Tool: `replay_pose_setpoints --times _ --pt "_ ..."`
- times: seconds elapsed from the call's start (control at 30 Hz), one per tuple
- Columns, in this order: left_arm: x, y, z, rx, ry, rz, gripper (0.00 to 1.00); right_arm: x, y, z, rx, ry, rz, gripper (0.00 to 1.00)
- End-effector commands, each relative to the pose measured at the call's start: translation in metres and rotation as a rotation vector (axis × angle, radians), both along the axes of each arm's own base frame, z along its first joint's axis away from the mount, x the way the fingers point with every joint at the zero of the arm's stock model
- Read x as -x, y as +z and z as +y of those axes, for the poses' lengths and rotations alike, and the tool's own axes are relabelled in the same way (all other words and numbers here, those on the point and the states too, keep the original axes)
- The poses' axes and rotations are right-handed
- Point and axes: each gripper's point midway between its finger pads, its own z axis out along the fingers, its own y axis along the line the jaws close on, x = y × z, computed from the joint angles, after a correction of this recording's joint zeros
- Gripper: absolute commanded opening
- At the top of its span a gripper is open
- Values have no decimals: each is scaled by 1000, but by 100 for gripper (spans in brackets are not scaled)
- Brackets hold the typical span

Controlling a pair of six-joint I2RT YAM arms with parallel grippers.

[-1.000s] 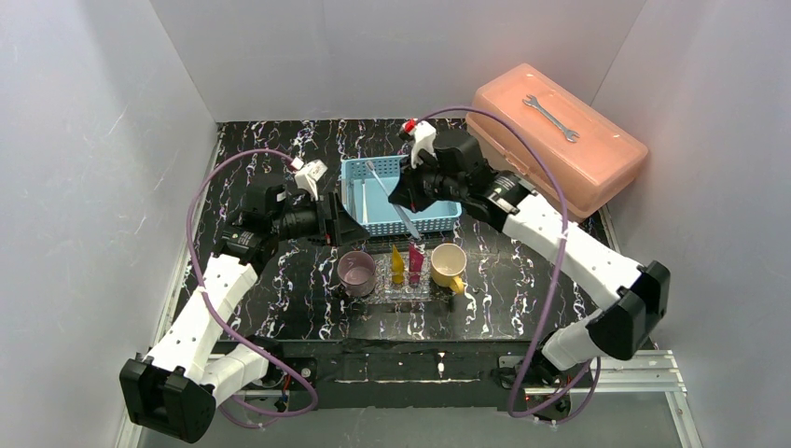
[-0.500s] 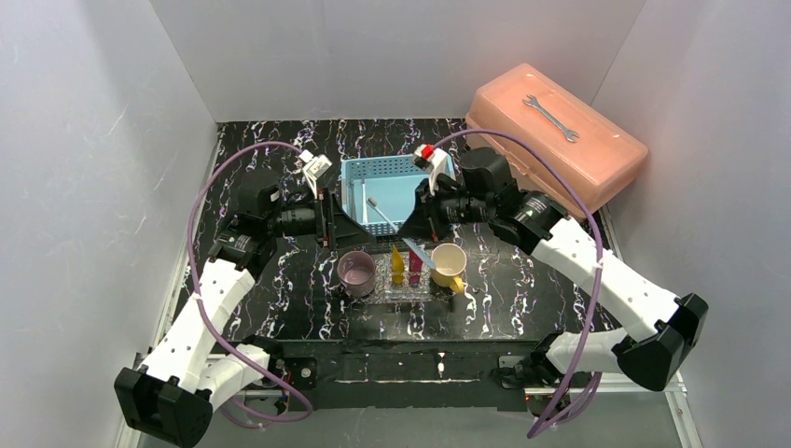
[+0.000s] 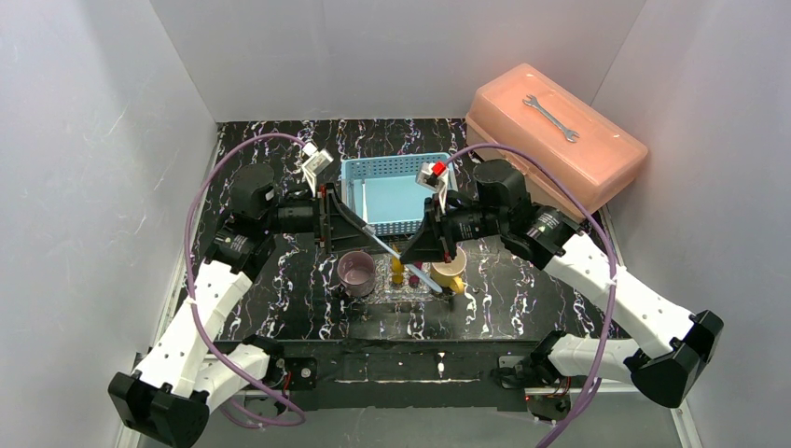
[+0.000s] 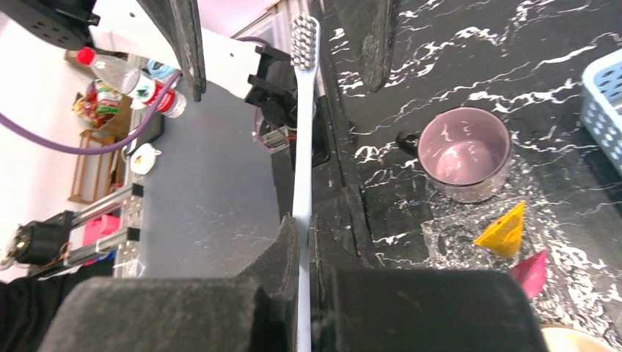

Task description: Prepare toiletry sets of a toothbrush and toothpaste on the tray

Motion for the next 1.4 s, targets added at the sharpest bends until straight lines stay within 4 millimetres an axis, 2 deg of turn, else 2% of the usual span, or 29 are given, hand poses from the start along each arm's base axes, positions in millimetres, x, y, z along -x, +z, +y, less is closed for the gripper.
replay_pose_setpoints --times 0.0,0.8,0.97,1.17,1.37 --pt "20 29 2 46 -61 -86 73 15 20 3 -93 90 6 1" --pt "27 31 2 50 -71 -137 37 16 18 11 -126 111 82 1" --pt "27 30 3 50 -70 -144 26 16 17 12 -128 109 87 1" --pt "28 29 3 49 -70 -145 24 15 17 12 -131 102 88 1" --pt "28 27 3 47 -62 -151 2 15 18 11 -135 96 87 1"
